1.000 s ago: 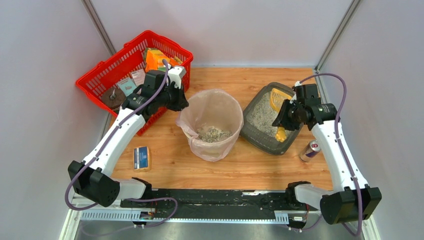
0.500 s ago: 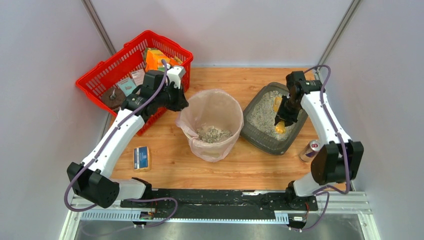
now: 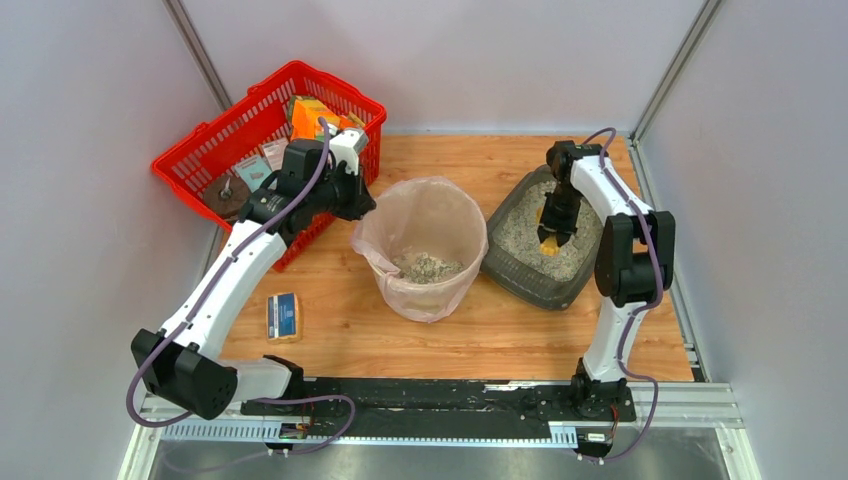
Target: Clean the litter box
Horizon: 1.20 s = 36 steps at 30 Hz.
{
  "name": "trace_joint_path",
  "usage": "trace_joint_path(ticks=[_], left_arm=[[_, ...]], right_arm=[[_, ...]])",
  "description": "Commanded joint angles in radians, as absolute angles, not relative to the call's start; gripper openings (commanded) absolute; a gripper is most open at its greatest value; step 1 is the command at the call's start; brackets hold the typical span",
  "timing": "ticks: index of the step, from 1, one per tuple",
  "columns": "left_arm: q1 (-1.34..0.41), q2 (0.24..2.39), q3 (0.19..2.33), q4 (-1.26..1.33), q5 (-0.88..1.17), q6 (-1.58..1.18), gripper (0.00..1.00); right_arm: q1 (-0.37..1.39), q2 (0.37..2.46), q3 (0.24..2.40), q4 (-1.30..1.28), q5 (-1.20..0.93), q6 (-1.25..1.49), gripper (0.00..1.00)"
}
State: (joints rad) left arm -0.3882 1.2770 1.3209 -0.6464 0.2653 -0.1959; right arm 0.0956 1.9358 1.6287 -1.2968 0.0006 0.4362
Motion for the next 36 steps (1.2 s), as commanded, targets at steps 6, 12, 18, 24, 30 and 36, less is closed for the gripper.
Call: trace_joint_path(ticks=[6,12,18,24,30,36], left_arm=[[-0.396,1.259,1.332,-0.629,0.331,-0.222,0.00],[-0.396,1.269,1.333,-0.632,0.325,-0.219,0.00],[-0.396,1.273,1.331,-0.630,0.325,-0.221,0.00],[-0.396,1.279,1.333,-0.630,0.331,-0.221,0.00],[-0.396,1.282,1.333,-0.632,0.334,-0.224,0.00],[-0.396,1.285,1.333,-0.632,0.341,-0.227,0.00]], right_arm=[[0.092,2.071,1.807,-1.282,0.015,0.367,0.00],[0.092,2.163,1.874,-1.285,0.028,0.350,0.00],[0.092,2.209,1.899,-1.243,0.049,0.354,0.00],[0.092,2.174,1.830,-1.123,0.101,0.333,0.00],[0.094,2.125,1.772,-1.020,0.104,0.278,0.00],[0.097,2.108,1.755,-0.962,0.118,0.229,0.00]])
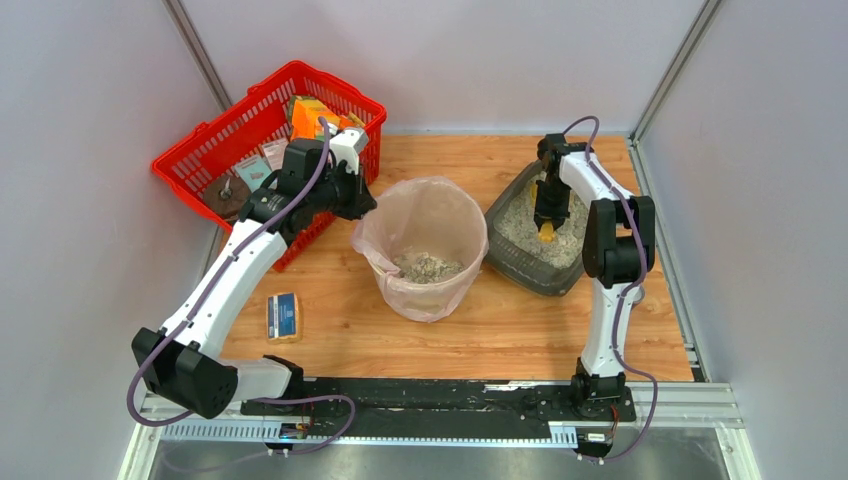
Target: Clean the litter box
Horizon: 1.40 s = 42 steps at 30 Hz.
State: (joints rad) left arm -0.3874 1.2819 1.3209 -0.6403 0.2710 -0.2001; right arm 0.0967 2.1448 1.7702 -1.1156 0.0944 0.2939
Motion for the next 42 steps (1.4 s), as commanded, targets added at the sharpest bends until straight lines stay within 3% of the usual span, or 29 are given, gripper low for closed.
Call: trace_joint_path(ticks=[1,15,22,34,42], left_arm=[[-0.396,1.285,1.332,-0.630,0.342,-0.227,0.00],[-0.396,1.292,1.332,-0.630,0.342,-0.227,0.00],[-0.397,1.289,1.331,-0.630,0.344,-0.229,0.00],[-0.396,1.290,1.331,-0.629,0.348,-0.230,0.00],[-0.396,1.290,1.331,-0.629,0.348,-0.232,0.00]], right_arm=[[0.100,2.106,1.747,-0.951,0.127,0.222,0.00],[0.133,2.042,1.644,-0.787,0.238,0.158,0.00],[0.130,2.112,1.726,-0.877,0.285,0.196,0.00],[0.135,2.077,1.667,-0.746,0.331,0.146,0.00],[0.163,1.997,1.524,-0.672,0.357,0.167,0.00]])
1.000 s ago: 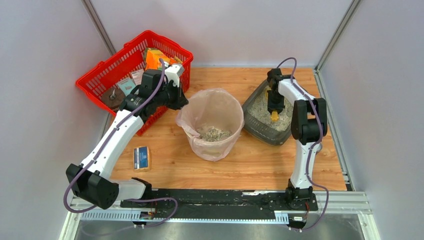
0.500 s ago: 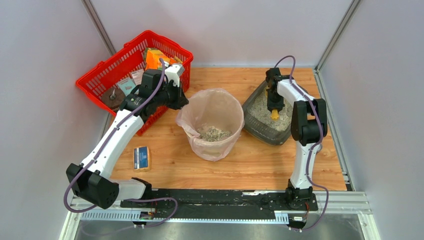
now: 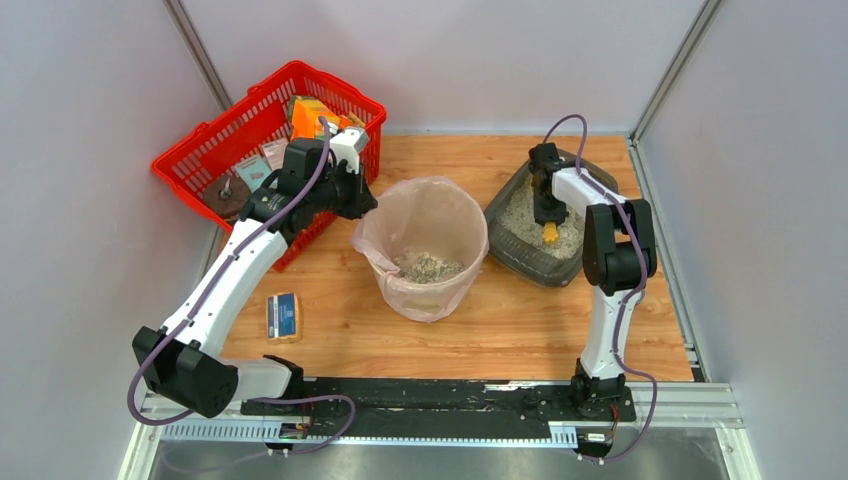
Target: Clean the litter box
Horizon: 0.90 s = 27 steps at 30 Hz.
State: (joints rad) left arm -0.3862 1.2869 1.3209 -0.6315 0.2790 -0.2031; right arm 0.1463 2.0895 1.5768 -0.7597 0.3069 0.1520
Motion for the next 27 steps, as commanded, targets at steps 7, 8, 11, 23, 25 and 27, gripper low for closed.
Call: trace_joint_path(ticks=[7,8,11,23,25,27], left_arm=[[-0.396,1.289,1.331,-0.627,0.348,-0.230,0.00],[-0.396,1.287,1.331,-0.627,0.350,-0.230,0.00],[-0.396,1.285,1.330,-0.629,0.342,-0.226,0.00],[-0.396,1.287,1.333,-0.630,0.345,-0.229,0.00],[-0.396,1.285,1.332,-0.630,0.344,-0.227,0.00],[-0.396,1.287,1.332,-0.630,0.344,-0.227,0.00]], right_arm=[[0.155,2.055,1.601,-0.767,0.338,0.212,0.00],[0.150,2.069,1.621,-0.802,0.316,0.215,0.00],[0.146,2.092,1.658,-0.812,0.301,0.229,0.00],[0.147,1.841,1.375,-0.591,0.285,0.210,0.00],[0.147,1.806,1.345,-0.589,0.287,0.216,0.00],[0.149,1.770,1.313,-0.578,0.278,0.224,0.00]])
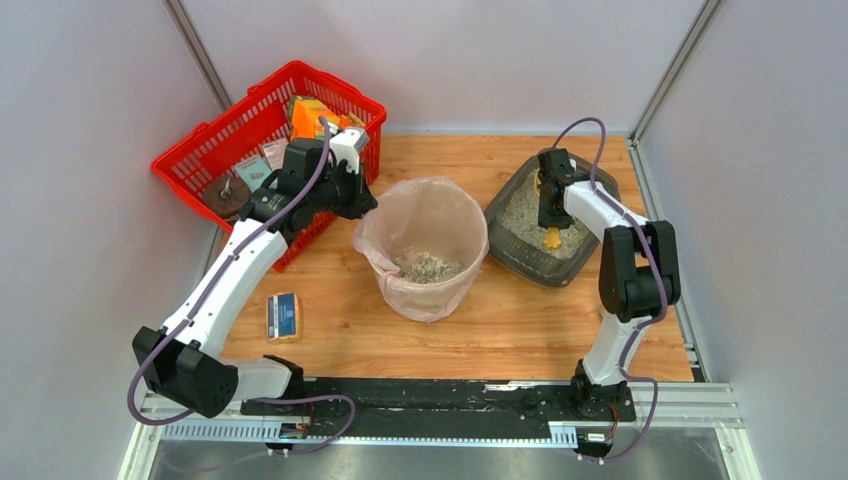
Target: Clean the litter box
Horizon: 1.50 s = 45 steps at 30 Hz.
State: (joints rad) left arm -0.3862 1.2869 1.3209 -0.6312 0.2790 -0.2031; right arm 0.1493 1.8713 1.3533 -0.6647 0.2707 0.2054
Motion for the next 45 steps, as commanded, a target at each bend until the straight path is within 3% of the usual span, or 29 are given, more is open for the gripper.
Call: trace_joint_path(ticks=[1,13,22,26,30,34,38,45], left_arm=[[-0.396,1.285,1.331,-0.630,0.342,-0.227,0.00],[-0.396,1.285,1.331,-0.626,0.353,-0.232,0.00],[-0.396,1.281,1.327,-0.621,0.361,-0.232,0.00],[-0.396,1.279,1.328,-0.626,0.344,-0.224,0.00],[-0.396,1.278,1.331,-0.629,0.347,-0.222,0.00],[-0.396,1.273,1.335,-0.634,0.334,-0.216,0.00],[-0.396,1.267,1.335,-0.634,0.337,-0.218,0.00],[-0.396,1.262,1.336,-0.635,0.339,-0.219,0.00]], right_arm=[[0.149,1.758,1.305,-0.572,0.272,0.225,0.00],[0.176,1.583,1.233,-0.773,0.206,0.353,0.00],[0.189,1.586,1.296,-1.004,0.192,0.419,0.00],[0.226,1.494,1.246,-0.991,0.149,0.428,0.00],[0.141,1.535,1.327,-1.021,0.154,0.410,0.00],[0.211,1.477,1.281,-1.034,0.098,0.417,0.00],[0.166,1.500,1.297,-1.035,0.201,0.403,0.00],[0.207,1.460,1.317,-1.034,0.182,0.379,0.00]])
